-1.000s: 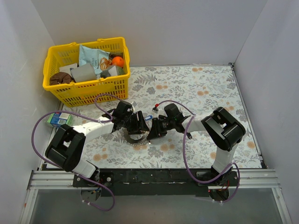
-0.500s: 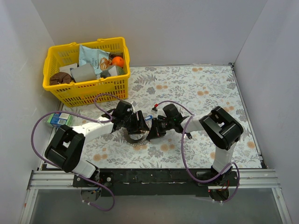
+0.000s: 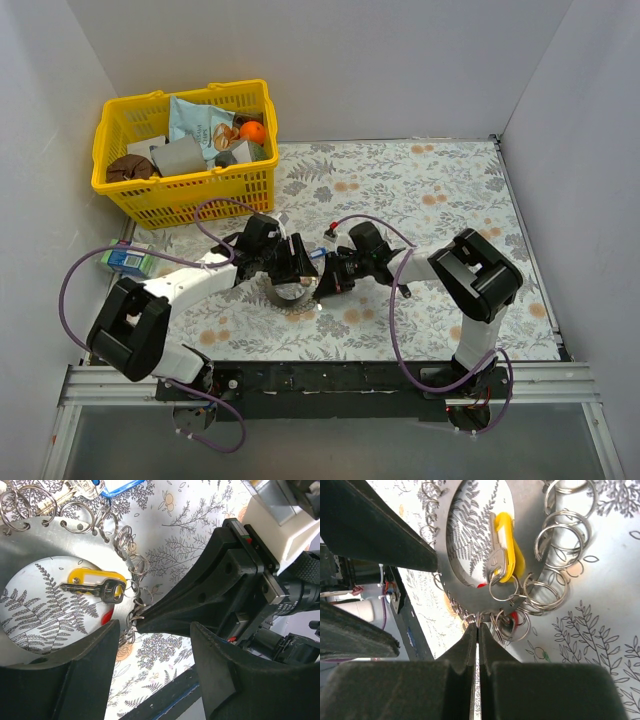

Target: Put the keys on the keyring

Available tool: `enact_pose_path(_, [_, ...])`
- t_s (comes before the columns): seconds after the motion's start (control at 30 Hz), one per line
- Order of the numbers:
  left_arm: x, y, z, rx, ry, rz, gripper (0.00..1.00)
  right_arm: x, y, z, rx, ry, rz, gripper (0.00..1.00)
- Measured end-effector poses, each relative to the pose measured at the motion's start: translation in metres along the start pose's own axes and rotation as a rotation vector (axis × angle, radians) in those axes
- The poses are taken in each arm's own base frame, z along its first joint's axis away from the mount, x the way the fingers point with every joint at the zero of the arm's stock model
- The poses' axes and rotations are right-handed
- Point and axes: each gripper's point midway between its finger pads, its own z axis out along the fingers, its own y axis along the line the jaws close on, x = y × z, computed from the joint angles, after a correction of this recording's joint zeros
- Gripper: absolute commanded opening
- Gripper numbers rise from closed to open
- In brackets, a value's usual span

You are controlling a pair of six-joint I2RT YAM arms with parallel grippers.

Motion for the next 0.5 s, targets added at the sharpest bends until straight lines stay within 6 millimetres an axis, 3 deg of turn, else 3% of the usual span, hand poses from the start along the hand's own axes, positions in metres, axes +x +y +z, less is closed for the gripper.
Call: enact_pose_path(0.5, [-0.014,-0.017,-0.021,0.030,-0.071,0.041,0.57,-0.031,0.044,-0.018,-0.096,-0.105,-0.171,0.01])
